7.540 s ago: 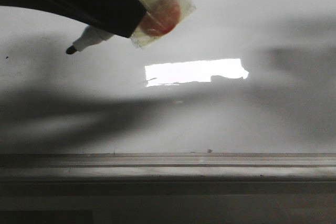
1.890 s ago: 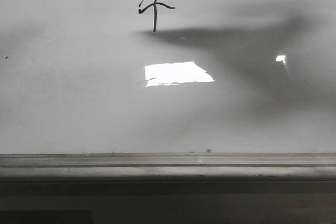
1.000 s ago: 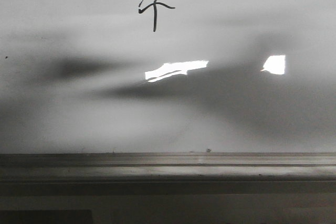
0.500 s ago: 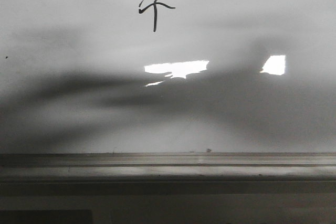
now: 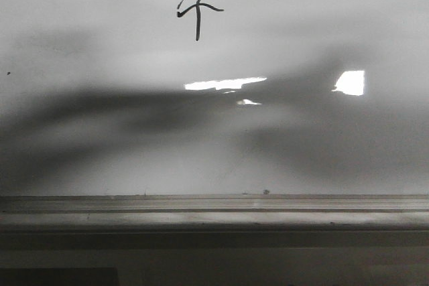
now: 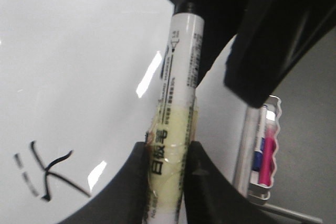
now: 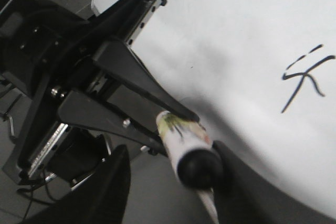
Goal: Write number 4 on whiteboard
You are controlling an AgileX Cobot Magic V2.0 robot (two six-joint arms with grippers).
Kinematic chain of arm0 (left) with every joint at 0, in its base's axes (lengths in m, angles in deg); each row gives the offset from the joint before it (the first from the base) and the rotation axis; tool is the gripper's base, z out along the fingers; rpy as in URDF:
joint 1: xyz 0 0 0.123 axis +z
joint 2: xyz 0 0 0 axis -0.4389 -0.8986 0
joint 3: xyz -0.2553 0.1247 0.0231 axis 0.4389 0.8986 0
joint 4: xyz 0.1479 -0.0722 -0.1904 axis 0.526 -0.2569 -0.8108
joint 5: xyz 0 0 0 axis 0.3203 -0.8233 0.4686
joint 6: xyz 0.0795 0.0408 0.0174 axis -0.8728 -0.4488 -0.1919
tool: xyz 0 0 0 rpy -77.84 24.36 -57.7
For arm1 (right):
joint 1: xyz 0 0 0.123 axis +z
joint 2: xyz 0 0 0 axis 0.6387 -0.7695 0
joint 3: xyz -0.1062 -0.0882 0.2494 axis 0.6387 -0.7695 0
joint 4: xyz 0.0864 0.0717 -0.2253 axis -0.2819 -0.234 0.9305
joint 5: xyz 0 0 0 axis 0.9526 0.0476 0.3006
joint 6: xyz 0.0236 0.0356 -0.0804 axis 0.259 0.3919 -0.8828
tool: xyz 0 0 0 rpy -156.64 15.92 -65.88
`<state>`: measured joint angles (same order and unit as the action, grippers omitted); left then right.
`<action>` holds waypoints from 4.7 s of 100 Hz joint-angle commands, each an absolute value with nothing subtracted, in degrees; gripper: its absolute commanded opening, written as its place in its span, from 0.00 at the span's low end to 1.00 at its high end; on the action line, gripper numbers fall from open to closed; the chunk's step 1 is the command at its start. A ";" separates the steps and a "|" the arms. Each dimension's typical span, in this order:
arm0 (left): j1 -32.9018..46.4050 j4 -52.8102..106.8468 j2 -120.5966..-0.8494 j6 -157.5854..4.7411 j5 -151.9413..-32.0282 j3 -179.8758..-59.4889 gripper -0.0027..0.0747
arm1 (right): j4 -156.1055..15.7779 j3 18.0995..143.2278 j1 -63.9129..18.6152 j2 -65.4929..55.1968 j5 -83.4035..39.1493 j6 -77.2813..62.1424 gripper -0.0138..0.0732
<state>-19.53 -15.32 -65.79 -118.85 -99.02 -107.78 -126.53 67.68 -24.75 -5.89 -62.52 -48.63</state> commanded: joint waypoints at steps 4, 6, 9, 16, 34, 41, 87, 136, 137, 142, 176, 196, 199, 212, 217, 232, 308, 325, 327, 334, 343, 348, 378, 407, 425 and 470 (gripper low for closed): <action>-17.75 -17.56 -60.93 -113.67 -91.93 -106.85 0.01 | -130.15 69.64 -27.57 -2.28 -58.41 -49.10 0.58; -17.60 -17.95 -59.94 -113.01 -90.63 -106.09 0.01 | -130.15 69.64 -28.23 -1.87 -57.85 -49.10 0.58; -17.33 -18.48 -58.57 -112.22 -88.71 -104.67 0.01 | -130.15 69.64 -29.10 -0.83 -57.27 -49.10 0.58; -17.33 -22.38 -55.14 -111.82 -82.50 -101.66 0.01 | -130.15 69.43 -30.82 1.00 -55.47 -49.10 0.58; -17.33 -36.74 -50.73 -111.82 -69.27 -97.44 0.01 | -130.94 68.19 -31.48 2.71 -51.37 -49.10 0.58; -17.33 -38.23 -51.80 -111.82 -70.86 -97.35 0.01 | -132.01 67.93 -31.48 2.71 -51.28 -49.10 0.58; -17.33 -40.14 -61.67 -110.82 -65.02 -100.74 0.01 | -133.12 67.90 -31.48 1.83 -52.39 -49.10 0.58; -17.33 -38.24 -64.05 -110.82 -63.82 -101.01 0.01 | -132.88 67.90 -31.48 1.83 -52.53 -49.10 0.58; -17.33 -38.24 -64.04 -110.82 -63.82 -101.01 0.01 | -132.88 67.90 -31.48 1.83 -52.65 -49.10 0.58; -17.33 -38.24 -64.04 -110.82 -63.93 -101.20 0.01 | -132.88 67.90 -31.48 1.83 -52.77 -49.10 0.58; -17.33 -38.07 -63.70 -110.82 -64.40 -101.24 0.74 | -132.76 67.90 -31.48 1.83 -53.33 -49.10 0.58; -17.33 -35.31 -57.35 -111.29 -64.40 -101.24 0.77 | -131.62 67.90 -31.88 2.88 -52.36 -49.10 0.58; -17.33 -35.06 -55.91 -111.99 -64.40 -101.24 0.77 | -131.38 67.90 -32.23 3.38 -52.21 -49.10 0.58; -17.33 -35.17 -49.07 -118.37 -64.40 -100.74 0.76 | -130.52 67.90 -33.99 5.65 -52.11 -49.10 0.57; -17.33 -35.26 -46.60 -120.40 -64.40 -100.06 0.76 | -129.76 67.90 -34.48 6.80 -52.11 -48.95 0.52; -17.33 -35.26 -39.02 -121.41 -64.87 -95.64 0.57 | -128.90 63.85 -35.11 11.49 -48.52 -48.93 0.20; -17.33 -38.25 -6.07 -121.41 -73.48 -74.49 0.01 | -128.90 30.18 -35.11 49.55 -29.82 -53.86 0.08; -17.33 -42.13 -6.07 -121.41 -73.48 -74.49 0.01 | -129.00 29.17 -35.11 49.55 -29.60 -53.86 0.08; -17.33 -42.13 -6.07 -121.41 -73.48 -74.49 0.01 | -129.00 29.17 -35.11 49.55 -29.60 -53.86 0.08; -17.33 -42.13 -6.07 -121.41 -73.48 -74.49 0.01 | -129.12 29.17 -35.11 49.55 -29.60 -53.86 0.08; -17.33 -42.13 -6.07 -121.41 -73.48 -74.49 0.01 | -129.12 29.17 -35.11 49.55 -29.60 -53.86 0.08; -17.33 -42.13 -6.07 -121.41 -73.48 -74.49 0.01 | -129.12 29.17 -35.11 49.55 -29.60 -53.86 0.08; -17.33 -42.13 -6.07 -121.41 -73.48 -74.49 0.01 | -129.12 29.17 -35.11 49.55 -29.60 -53.86 0.08; -17.33 -41.85 -6.07 -121.41 -73.32 -74.49 0.01 | -129.12 29.17 -35.11 49.55 -29.47 -53.86 0.08; -17.33 -40.42 -6.07 -121.41 -69.97 -74.36 0.01 | -129.12 29.17 -35.11 49.55 -29.47 -53.86 0.08; 8.50 31.50 -11.12 -57.10 -79.16 -71.77 0.01 | -129.12 29.17 -35.11 49.55 -29.44 -53.86 0.08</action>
<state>2.17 18.13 -10.03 -71.82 -77.16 -70.50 -127.37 27.82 -34.92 50.07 -31.14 -52.99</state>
